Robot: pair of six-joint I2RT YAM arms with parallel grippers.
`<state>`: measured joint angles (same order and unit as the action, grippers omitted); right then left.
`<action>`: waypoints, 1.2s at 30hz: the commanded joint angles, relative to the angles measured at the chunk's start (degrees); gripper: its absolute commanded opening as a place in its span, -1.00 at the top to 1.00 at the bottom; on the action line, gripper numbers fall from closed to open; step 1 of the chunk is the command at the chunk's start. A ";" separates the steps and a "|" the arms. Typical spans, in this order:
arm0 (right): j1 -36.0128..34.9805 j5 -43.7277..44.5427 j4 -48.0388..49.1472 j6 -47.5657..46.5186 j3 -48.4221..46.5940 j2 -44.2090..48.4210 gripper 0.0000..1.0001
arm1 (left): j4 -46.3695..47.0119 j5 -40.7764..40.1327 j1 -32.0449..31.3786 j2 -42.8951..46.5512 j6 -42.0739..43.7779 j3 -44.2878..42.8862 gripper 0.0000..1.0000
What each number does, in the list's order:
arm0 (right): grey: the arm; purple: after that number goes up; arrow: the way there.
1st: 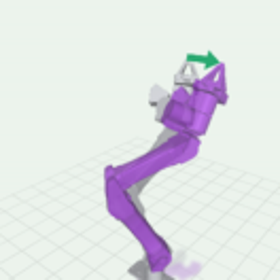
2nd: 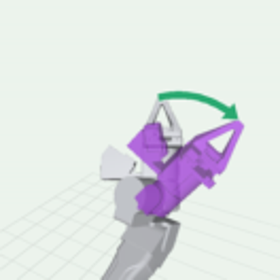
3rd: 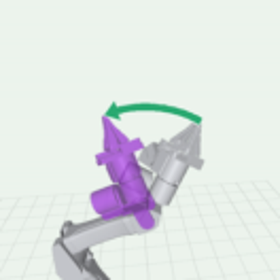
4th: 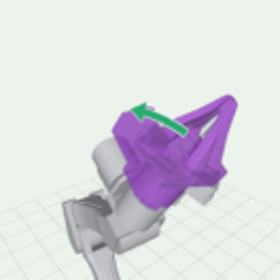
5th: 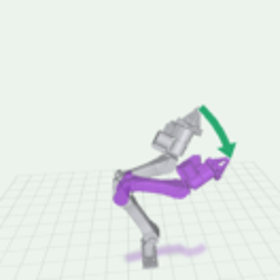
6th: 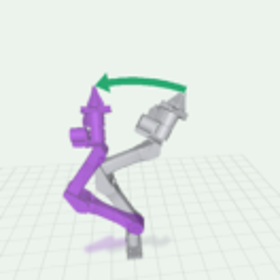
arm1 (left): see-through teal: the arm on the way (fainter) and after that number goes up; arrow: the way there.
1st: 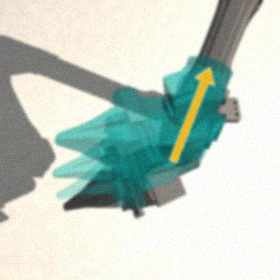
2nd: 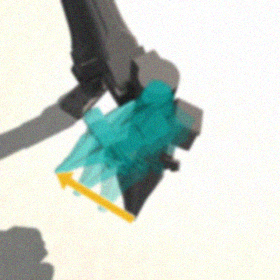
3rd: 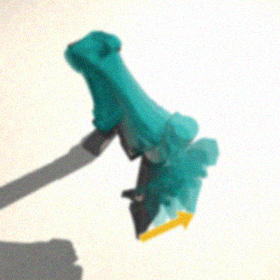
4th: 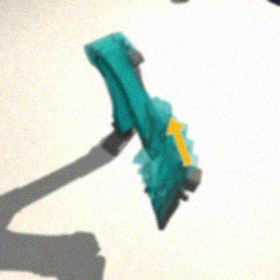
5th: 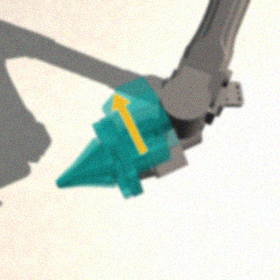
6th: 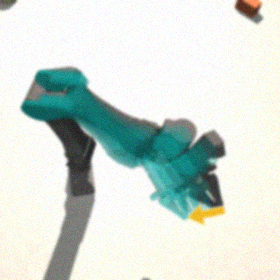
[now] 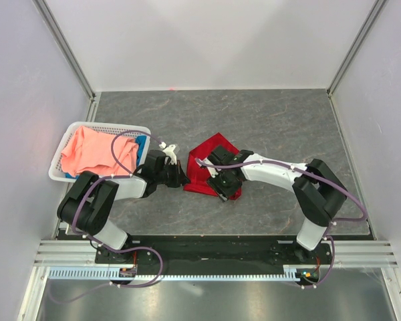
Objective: Fold the napkin, place the utensils inside, and roll it up
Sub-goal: Roll the napkin with the utensil
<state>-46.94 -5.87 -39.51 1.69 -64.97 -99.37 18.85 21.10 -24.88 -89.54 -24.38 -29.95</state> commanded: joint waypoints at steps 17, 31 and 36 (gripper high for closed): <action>-4.56 5.41 13.82 -9.69 1.06 8.31 -0.21 | -9.62 -0.10 -0.52 -2.66 0.48 -1.86 0.96; -4.30 5.96 19.47 -12.95 -3.58 -3.98 0.11 | -10.50 0.34 -0.43 -3.01 0.48 -2.21 0.96; -2.81 4.48 19.29 -12.51 -3.58 -5.30 0.37 | -10.59 0.43 -0.43 -3.36 0.56 -2.39 0.96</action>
<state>-51.13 0.23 -21.39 -10.70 -66.06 -104.09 14.28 22.37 -24.86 -90.65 -24.40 -32.84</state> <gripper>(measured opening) 0.359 0.032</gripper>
